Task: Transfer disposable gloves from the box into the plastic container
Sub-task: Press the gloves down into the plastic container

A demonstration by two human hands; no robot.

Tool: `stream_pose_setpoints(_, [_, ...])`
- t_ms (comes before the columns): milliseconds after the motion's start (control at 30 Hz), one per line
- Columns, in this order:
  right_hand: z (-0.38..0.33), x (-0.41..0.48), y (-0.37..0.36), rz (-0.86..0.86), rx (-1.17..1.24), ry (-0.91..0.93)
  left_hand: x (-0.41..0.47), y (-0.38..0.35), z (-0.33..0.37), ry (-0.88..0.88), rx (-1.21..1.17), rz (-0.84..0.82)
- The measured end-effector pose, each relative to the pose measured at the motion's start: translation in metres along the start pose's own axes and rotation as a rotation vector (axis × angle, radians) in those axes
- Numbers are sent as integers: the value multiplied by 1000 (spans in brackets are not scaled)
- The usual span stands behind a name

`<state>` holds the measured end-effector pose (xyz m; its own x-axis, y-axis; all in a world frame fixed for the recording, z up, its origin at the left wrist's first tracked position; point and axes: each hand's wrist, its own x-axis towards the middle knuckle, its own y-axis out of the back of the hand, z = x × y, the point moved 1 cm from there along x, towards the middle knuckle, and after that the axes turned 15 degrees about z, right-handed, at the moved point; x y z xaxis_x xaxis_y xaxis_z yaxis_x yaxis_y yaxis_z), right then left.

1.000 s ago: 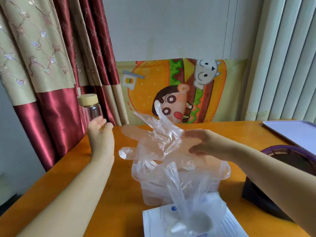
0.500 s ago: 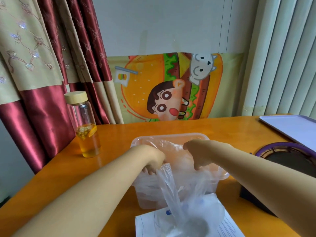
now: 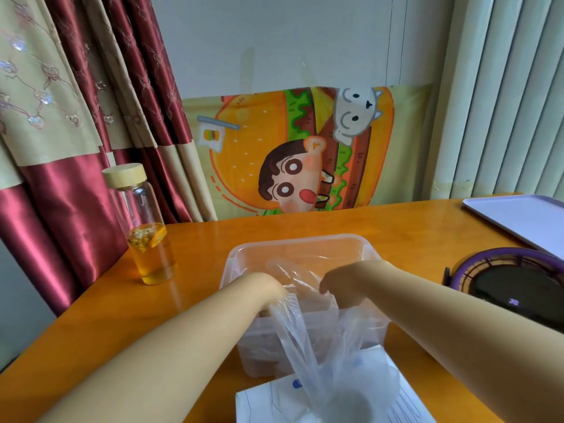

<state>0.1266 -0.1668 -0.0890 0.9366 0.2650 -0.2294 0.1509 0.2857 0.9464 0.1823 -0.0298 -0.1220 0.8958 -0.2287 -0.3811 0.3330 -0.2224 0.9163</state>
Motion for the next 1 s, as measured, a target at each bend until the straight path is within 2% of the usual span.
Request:
stream_pose_setpoints(67, [0,1,1,-7,-5,15,-8,3,0,-57,19,-26])
stream_pose_setpoints(167, [0,-12,18,101,125,31,-32,19,-3,-163,-27,-41])
stream_pose_setpoints(267, [2,-39,42,338,320,15,-70,42,-12,-265,-194,126])
stream_pose_setpoints(333, [1,-60,54,522,420,15,-98,54,-20,-315,-420,298])
stream_pose_setpoints(400, [-3,-85,64,592,502,23,-127,60,-24,-338,-651,435])
stream_pose_setpoints(467, [-7,-108,69,480,588,34,-151,61,-22,-365,-761,472])
stream_pose_setpoints(500, [-10,-118,71,389,604,35,-161,60,-18,-385,-725,460])
stream_pose_setpoints(567, [-17,-135,69,268,529,44,-174,52,-8,-421,-484,459])
stream_pose_setpoints(633, [-21,-145,64,253,393,69,-177,43,3,-452,-247,504])
stream_pose_setpoints(767, [-31,-155,52,214,210,85,-180,31,15,-505,13,664])
stream_pose_setpoints(867, [-35,-154,43,175,210,90,-180,28,14,-504,35,633])
stream_pose_setpoints(933, [-34,-152,40,144,254,109,-183,30,13,-498,-33,576])
stream_pose_setpoints(1000, [-30,-152,41,149,310,110,-190,39,8,-507,-116,587])
